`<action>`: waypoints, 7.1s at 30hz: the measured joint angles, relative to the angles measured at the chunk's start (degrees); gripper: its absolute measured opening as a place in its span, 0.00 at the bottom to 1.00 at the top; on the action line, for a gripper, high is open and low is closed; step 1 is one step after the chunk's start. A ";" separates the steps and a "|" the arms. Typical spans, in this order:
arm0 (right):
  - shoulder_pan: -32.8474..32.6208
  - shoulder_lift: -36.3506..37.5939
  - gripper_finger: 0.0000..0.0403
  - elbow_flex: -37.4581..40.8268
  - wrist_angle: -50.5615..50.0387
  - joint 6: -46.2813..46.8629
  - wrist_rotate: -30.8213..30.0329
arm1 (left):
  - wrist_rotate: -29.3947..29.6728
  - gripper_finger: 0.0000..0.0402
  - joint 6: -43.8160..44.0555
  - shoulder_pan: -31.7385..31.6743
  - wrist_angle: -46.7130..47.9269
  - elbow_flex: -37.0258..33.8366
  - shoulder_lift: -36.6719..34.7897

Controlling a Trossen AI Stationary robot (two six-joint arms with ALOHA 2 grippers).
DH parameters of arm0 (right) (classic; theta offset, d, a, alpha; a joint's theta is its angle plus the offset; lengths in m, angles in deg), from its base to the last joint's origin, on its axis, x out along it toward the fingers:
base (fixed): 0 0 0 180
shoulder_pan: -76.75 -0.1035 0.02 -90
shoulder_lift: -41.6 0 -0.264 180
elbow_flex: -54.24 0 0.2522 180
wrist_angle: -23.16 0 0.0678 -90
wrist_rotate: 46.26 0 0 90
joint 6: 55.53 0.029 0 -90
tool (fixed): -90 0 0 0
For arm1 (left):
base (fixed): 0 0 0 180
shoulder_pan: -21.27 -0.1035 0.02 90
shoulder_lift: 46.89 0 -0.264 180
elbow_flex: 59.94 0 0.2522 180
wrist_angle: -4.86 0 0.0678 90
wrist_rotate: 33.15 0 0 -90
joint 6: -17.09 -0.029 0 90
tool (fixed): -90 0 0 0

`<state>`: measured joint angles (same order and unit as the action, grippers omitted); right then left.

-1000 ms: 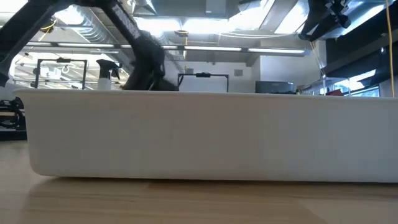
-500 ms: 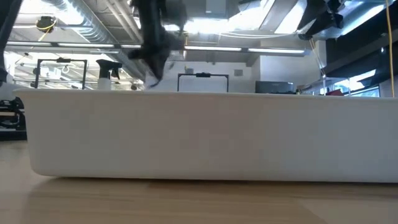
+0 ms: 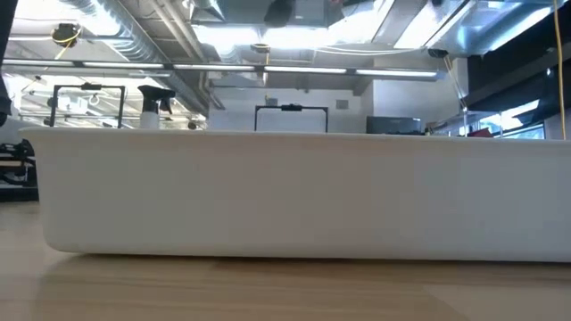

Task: Sort silverware
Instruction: Put the purple spoon into the white silverware tray, then adjust the purple knife

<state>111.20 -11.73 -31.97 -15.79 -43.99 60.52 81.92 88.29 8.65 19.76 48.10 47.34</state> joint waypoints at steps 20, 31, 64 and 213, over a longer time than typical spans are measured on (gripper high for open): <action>-14.45 -8.87 0.52 -0.04 25.03 -23.62 -11.56 | 17.12 0.00 2.92 7.29 -26.44 -0.04 3.29; -14.95 -13.61 0.52 -2.61 26.97 -24.03 -14.71 | 15.90 0.00 4.07 7.45 -27.62 -0.04 3.29; -14.77 -16.69 0.00 -7.50 26.66 -23.51 -24.11 | 4.50 0.25 -8.60 10.05 -35.37 -0.01 3.10; -44.54 -54.27 0.30 -57.33 -64.85 30.48 -36.60 | -28.53 0.42 -127.20 -4.47 13.70 -56.28 -16.37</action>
<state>66.66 -66.00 -89.30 -80.64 -13.51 23.92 53.39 -38.91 4.18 33.46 -8.18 30.97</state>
